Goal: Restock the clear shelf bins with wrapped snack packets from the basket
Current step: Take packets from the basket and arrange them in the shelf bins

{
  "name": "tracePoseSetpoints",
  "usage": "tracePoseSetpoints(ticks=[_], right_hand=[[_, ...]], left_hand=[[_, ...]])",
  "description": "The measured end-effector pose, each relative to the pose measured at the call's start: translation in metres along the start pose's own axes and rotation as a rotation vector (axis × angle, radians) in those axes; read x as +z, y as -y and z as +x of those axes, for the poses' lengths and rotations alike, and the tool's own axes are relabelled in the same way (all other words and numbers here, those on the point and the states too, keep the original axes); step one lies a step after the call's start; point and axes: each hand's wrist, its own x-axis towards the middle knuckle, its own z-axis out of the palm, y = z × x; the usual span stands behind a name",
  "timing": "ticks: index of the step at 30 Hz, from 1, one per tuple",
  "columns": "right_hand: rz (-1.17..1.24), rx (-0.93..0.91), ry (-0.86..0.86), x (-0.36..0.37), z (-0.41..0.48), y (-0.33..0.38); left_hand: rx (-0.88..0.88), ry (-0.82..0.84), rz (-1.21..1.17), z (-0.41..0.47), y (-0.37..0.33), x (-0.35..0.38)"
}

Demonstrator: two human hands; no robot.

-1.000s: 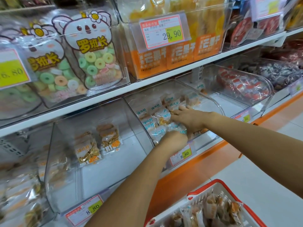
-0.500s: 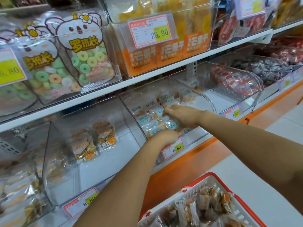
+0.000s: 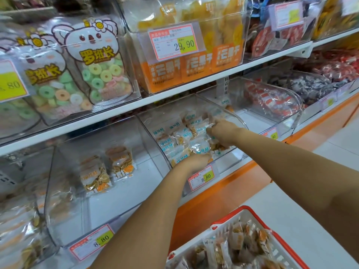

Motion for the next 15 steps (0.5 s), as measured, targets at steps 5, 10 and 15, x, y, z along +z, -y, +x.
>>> tracePoseSetpoints(ticks=[5,10,15], right_hand=[[-0.171,-0.008,-0.109,0.003,0.012,0.006],[-0.137,0.072,-0.16,-0.002,0.0,0.008],[0.093,0.096,-0.217,-0.018,-0.036,0.004]], left_hand=[[-0.075,-0.056,-0.109,0.008,0.003,0.003],[-0.075,-0.08,-0.099,0.012,0.005,0.003],[-0.016,-0.043,-0.006,-0.001,0.0,-0.003]])
